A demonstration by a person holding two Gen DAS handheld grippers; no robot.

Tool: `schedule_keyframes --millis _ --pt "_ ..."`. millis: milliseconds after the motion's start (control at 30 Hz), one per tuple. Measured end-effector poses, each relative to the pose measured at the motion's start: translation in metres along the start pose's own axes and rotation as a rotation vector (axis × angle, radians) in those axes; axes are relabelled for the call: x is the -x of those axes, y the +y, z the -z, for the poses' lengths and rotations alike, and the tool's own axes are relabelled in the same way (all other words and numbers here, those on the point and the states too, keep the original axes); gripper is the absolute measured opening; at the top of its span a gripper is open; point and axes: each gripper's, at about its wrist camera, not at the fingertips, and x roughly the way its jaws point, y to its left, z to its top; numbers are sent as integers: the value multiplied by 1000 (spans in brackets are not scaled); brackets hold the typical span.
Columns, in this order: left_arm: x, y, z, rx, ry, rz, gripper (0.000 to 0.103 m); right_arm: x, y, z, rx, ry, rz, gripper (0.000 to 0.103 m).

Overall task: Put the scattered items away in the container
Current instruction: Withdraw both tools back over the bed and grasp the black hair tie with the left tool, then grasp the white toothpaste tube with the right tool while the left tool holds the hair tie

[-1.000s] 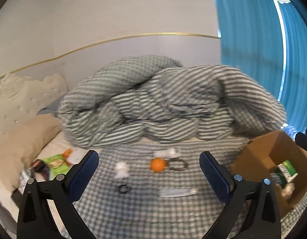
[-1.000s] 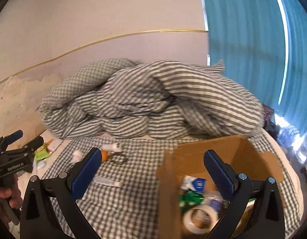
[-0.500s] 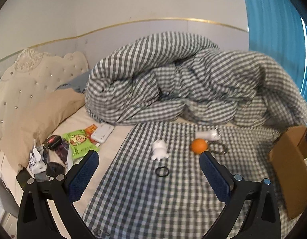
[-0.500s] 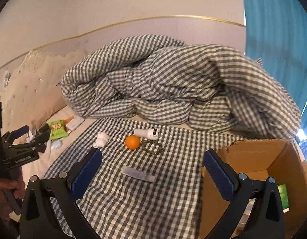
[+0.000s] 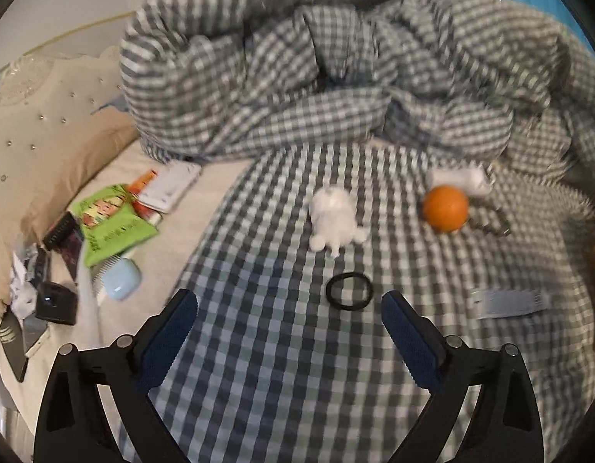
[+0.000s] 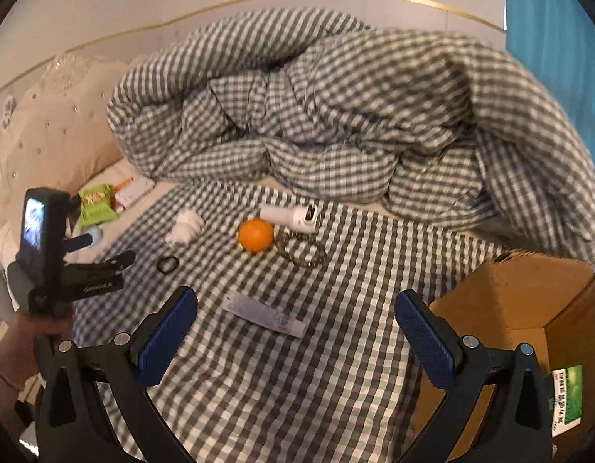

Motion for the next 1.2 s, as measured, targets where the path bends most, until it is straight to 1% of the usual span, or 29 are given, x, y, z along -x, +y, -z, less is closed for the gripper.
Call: schedule_keyframes --millis 33,100,167,233,367,500,633,700,733,767,800,833,867,900,967,1000,1067,1200 --pt "-5 -1 0 -3 8 2 98 -4 0 2 0 9 1 103" --pt "-21 -4 1 -11 29 16 88 -12 -2 5 -1 23 0 103" --pt "-33 -9 0 -15 58 36 87 -20 -3 7 0 37 1 103" --pt "-42 -14 -1 -26 65 18 87 -26 -4 8 0 50 1 103" --pt "-57 -14 -2 -11 99 16 76 -34 -5 7 0 63 -5 103" --pt "-68 -11 -3 8 125 13 76 -40 -5 5 10 67 -9 103" --pt "-74 -17 -3 -16 137 27 76 -50 -3 4 19 73 -17 103" --pt "-79 -19 -1 -19 150 38 67 -54 -1 3 28 79 -22 103" --pt "-79 -19 0 -15 148 47 65 -55 0 3 33 80 -22 103" --pt "-79 -19 0 -10 142 56 56 -56 2 3 38 81 -22 103" --pt "-78 -19 1 -7 139 70 44 -56 2 3 41 80 -22 103" --pt "-77 -20 1 -9 138 75 37 -56 2 3 40 80 -22 103" --pt "-76 -21 1 -12 137 78 22 -57 2 4 38 82 -23 103" --pt "-75 -21 0 -14 139 83 10 -58 2 4 36 84 -25 103" --pt "-73 -22 0 -16 141 89 4 -61 3 4 39 87 -31 103" --pt "-71 -21 0 -14 139 96 3 -63 4 4 45 88 -35 103" --pt "-66 -17 -1 -7 130 109 2 -69 7 6 66 91 -51 103" --pt "-46 -7 -5 14 90 107 2 -85 11 8 108 123 -73 103"
